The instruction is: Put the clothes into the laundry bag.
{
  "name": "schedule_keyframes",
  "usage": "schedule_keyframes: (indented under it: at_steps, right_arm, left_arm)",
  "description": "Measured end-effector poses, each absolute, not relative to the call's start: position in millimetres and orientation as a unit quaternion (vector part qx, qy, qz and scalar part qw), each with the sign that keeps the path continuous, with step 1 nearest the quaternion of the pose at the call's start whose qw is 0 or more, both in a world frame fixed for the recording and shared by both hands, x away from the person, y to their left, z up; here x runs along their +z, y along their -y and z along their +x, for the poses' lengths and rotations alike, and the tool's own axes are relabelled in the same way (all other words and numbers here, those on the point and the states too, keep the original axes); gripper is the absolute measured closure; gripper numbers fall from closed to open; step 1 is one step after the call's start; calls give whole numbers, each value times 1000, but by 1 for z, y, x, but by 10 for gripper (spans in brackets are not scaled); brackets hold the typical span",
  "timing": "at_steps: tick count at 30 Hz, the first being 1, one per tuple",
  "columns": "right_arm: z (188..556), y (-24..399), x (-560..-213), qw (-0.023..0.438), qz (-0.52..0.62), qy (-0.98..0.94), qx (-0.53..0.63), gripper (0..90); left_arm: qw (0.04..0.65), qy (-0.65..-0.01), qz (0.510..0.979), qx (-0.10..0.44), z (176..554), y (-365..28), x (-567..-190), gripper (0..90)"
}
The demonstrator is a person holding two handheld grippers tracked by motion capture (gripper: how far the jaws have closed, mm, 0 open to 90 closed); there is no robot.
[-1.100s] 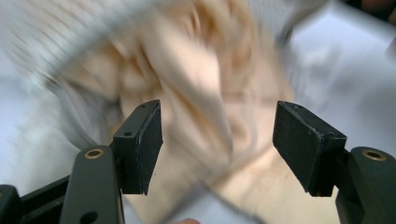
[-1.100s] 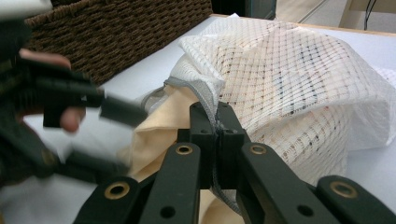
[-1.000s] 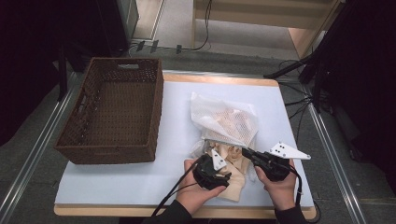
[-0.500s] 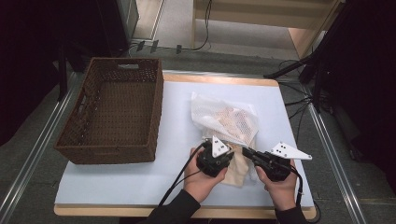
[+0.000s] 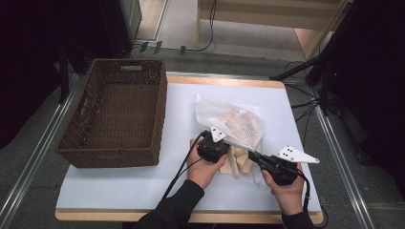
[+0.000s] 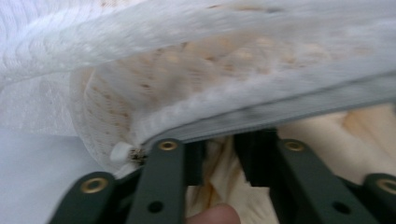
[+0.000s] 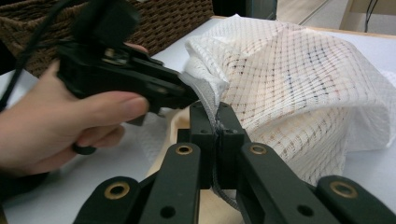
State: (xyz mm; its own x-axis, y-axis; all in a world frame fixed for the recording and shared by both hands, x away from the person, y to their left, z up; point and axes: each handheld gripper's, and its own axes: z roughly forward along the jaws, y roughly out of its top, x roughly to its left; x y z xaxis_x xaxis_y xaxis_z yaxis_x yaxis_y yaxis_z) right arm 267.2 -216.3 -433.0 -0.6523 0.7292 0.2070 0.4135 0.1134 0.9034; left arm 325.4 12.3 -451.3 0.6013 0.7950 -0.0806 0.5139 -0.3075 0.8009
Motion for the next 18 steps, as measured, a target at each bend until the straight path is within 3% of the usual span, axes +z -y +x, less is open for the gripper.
schedule_keyframes:
  at_steps: [3, 8, 11, 13, 18]
  right_arm:
    - [268, 218, -435, 146, 396, -730, 537, 885]
    - [269, 217, -434, 146, 395, -729, 540, 885]
    - [269, 212, -435, 145, 391, -733, 537, 885]
    - [267, 209, -435, 143, 388, -736, 535, 884]
    - [266, 208, -433, 132, 388, -733, 543, 884]
  left_arm:
    - [437, -396, 792, 156, 314, -21, -443, 578]
    - [434, -362, 818, 107, 296, -20, -450, 477]
    - [419, -352, 830, 110, 296, -6, -460, 423]
    - [417, -368, 824, 111, 300, 1, -463, 467]
    - [427, -366, 815, 138, 304, 15, -461, 775]
